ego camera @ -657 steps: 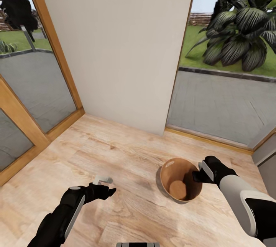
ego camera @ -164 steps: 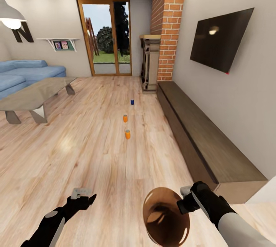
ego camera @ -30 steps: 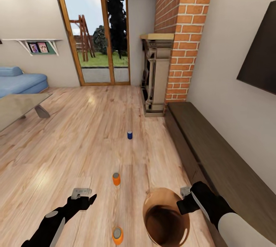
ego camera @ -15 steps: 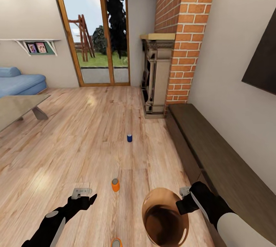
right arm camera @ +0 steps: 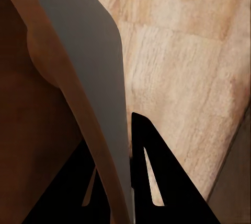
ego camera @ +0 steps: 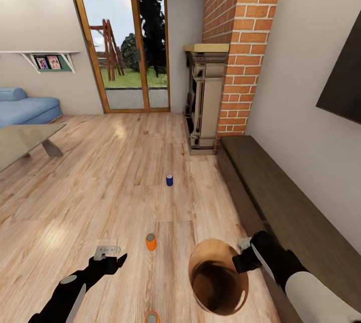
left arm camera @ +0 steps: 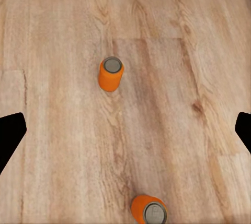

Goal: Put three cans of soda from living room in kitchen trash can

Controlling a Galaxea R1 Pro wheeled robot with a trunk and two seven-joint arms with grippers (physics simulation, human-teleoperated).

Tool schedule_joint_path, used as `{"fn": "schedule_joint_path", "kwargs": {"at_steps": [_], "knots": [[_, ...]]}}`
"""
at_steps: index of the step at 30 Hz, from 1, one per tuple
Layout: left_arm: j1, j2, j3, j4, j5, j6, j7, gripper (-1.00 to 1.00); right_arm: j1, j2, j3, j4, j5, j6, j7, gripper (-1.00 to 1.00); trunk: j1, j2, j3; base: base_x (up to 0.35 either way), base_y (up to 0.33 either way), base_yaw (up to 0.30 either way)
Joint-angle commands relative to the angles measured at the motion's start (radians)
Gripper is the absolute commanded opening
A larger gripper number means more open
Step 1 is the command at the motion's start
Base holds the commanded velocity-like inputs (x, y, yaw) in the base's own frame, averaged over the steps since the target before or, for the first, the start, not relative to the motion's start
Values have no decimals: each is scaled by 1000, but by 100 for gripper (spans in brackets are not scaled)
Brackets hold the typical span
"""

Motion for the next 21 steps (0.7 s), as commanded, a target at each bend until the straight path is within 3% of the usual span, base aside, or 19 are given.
{"fn": "schedule_joint_path", "kwargs": {"at_steps": [1, 13, 21], "knots": [[0, 0, 0, 0, 0, 0, 0, 100, -10, -1, -1, -1, -29, 14, 7, -100, 0, 0, 0, 0, 0, 0], [0, 0, 0, 4, -1, 0, 0, 100, -180, -21, -2, 0, -29, 154, 6, -100, 0, 0, 0, 0, 0, 0], [1, 0, -1, 5, -3, -1, 0, 100, -240, -25, -3, 3, -29, 154, 4, -100, 0, 0, 0, 0, 0, 0]]}}
